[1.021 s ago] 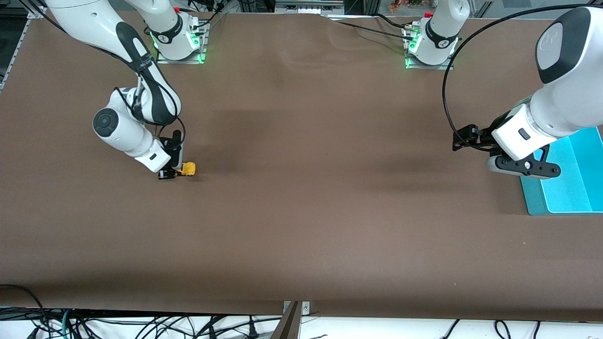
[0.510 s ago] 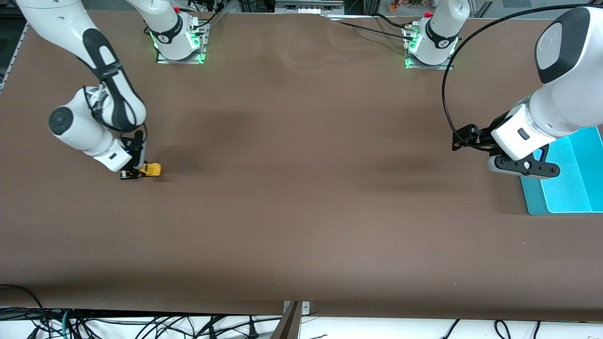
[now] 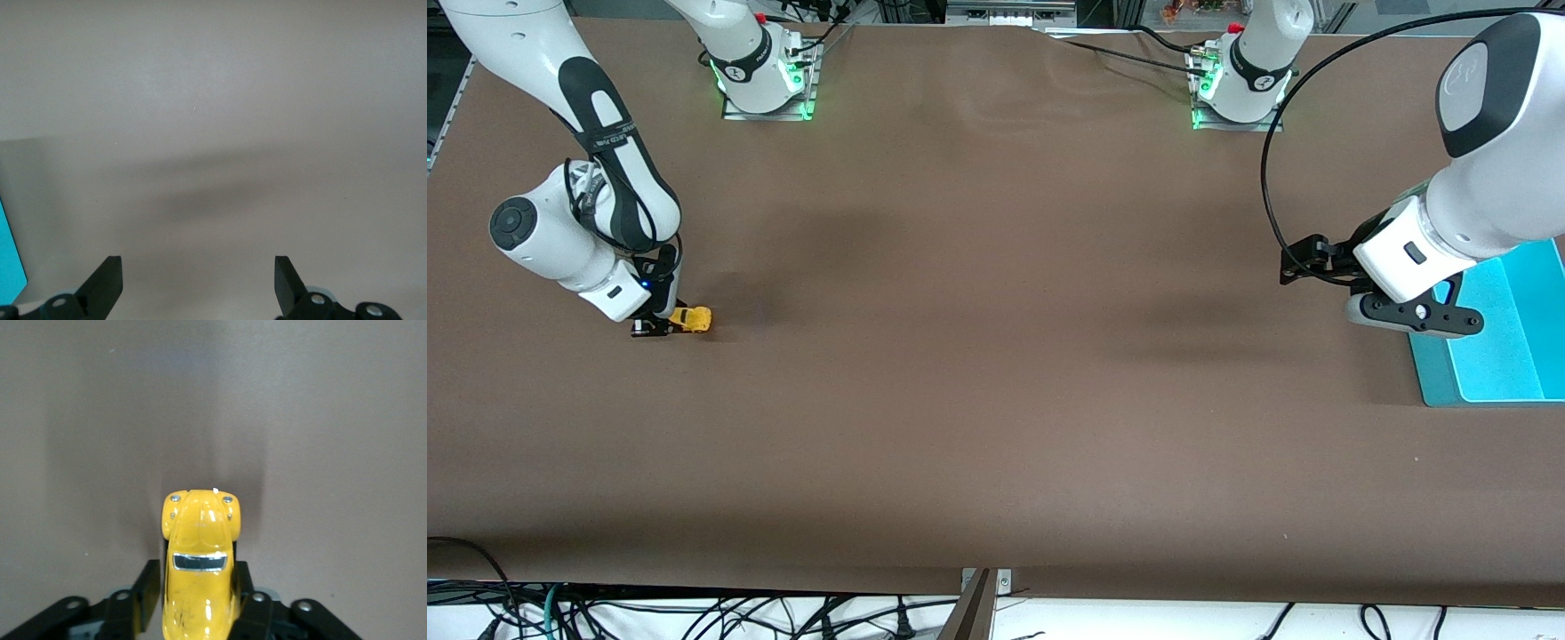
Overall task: Wind and store yellow beetle car
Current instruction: 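Drag the held car backward along the table with the right gripper, then open the right gripper, releasing the car to roll toward the tray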
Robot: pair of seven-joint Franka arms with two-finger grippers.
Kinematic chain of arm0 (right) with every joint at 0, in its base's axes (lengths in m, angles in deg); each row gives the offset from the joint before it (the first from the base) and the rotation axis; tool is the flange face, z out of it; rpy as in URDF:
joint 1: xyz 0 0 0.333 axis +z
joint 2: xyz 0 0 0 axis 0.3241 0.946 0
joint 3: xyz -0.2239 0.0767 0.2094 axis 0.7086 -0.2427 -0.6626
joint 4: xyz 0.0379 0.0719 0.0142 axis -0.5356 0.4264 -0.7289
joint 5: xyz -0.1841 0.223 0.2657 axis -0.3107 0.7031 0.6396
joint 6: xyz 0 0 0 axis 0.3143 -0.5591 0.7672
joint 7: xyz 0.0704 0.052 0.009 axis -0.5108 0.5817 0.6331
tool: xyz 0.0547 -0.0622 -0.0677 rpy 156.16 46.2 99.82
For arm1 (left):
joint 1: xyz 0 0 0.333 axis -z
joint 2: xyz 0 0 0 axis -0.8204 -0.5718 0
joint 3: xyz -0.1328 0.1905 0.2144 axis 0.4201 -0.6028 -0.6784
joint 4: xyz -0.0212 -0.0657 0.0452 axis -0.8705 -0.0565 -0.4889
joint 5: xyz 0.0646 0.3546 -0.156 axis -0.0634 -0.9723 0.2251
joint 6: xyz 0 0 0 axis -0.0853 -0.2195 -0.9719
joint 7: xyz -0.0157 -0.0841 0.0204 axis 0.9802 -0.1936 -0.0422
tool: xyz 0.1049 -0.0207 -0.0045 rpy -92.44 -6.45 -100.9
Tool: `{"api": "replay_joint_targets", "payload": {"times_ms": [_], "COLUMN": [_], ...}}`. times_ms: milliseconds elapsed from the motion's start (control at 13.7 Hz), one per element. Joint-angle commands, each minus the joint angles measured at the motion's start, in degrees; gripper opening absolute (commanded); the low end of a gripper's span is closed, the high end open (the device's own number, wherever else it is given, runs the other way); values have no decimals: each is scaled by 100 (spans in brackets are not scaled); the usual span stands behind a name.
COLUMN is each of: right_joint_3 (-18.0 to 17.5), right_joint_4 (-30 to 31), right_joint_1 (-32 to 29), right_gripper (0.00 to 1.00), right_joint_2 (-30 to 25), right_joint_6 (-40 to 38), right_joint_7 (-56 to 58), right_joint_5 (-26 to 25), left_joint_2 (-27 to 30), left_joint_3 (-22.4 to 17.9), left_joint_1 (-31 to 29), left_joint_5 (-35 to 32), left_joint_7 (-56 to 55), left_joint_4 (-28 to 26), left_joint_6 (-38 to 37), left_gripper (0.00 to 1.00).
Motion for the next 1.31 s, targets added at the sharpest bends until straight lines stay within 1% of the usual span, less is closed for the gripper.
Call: {"api": "replay_joint_targets", "payload": {"times_ms": [0,292,583,729,802,875,948,1094,1240], "right_joint_3": [-52,-210,-255,-281,-403,-482,-501,-501,-510], "right_joint_4": [-114,-957,-1371,-1538,-1661,-1836,-1994,-2048,-2057], "right_joint_1": [13,22,110,119,119,119,119,110,110], "right_gripper": [100,100,100,100,100,100,100,100,100], "right_joint_2": [93,-56,-644,-987,-1162,-1329,-1514,-1857,-2138], "right_joint_6": [-175,-1563,-2417,-2497,-2576,-2733,-2857,-3007,-3226], "right_joint_7": [107,-112,-174,-175,-279,-724,-1329,-2419,-2880], "right_joint_5": [147,147,24,-466,-686,-949,-1091,-1066,-1023], "left_joint_2": [-80,-80,-80,-80,-80,-80,-80,-80,-80], "left_joint_3": [-17,-16,-17,-17,-17,-17,-17,-17,-17], "left_joint_1": [-1,-1,-10,-10,-10,-10,-10,-28,-28], "left_joint_5": [189,189,189,189,180,180,180,180,180], "left_joint_7": [-12,-12,-12,-12,-3,-3,-3,6,6], "left_joint_4": [169,169,169,169,169,169,169,169,169], "left_joint_6": [-76,-76,-76,-76,-76,-76,-76,-76,-76], "left_gripper": [100,100,100,100,100,100,100,100,100]}}
